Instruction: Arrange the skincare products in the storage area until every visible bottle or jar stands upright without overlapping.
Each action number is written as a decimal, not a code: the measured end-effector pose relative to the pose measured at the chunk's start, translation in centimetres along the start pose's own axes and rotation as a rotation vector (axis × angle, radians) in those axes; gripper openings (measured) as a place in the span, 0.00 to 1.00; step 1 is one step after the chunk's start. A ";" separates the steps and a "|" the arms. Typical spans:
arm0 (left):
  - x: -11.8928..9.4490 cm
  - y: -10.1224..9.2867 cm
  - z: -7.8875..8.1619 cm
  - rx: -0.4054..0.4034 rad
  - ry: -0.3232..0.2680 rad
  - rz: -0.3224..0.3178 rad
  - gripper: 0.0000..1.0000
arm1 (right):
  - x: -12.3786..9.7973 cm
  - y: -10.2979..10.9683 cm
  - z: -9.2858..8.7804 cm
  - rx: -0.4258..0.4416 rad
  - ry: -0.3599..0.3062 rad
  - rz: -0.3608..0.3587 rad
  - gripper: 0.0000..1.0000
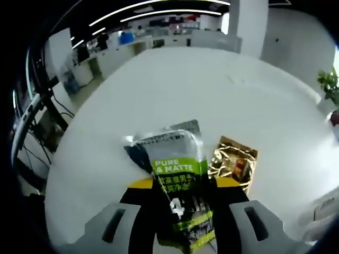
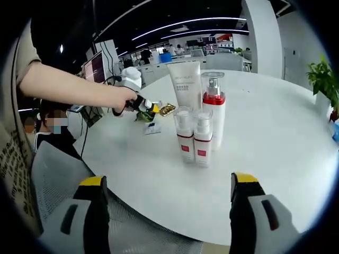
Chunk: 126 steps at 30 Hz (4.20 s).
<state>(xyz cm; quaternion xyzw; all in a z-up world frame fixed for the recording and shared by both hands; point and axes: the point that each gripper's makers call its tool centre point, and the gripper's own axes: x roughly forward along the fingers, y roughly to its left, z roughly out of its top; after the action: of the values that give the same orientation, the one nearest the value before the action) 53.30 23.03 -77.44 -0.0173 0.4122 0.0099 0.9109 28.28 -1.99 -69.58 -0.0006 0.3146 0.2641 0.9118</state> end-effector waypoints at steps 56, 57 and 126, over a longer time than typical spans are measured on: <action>-13.8 -3.3 -2.3 0.028 -0.186 -0.349 0.09 | -0.1 1.7 0.3 -0.098 -0.011 0.059 0.95; -14.1 -3.5 -2.4 0.029 -0.189 -0.356 0.09 | -0.1 1.8 0.3 -0.101 -0.011 0.060 0.94; -30.0 -15.2 -7.6 0.224 -0.330 -0.834 0.11 | -1.5 7.0 12.4 0.560 -0.443 0.408 0.23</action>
<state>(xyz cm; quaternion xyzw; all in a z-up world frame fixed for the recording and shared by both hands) 28.27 7.42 -59.58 -0.0813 0.2181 -0.3993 0.8868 31.01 5.34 -57.64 0.3668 0.1641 0.3374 0.8513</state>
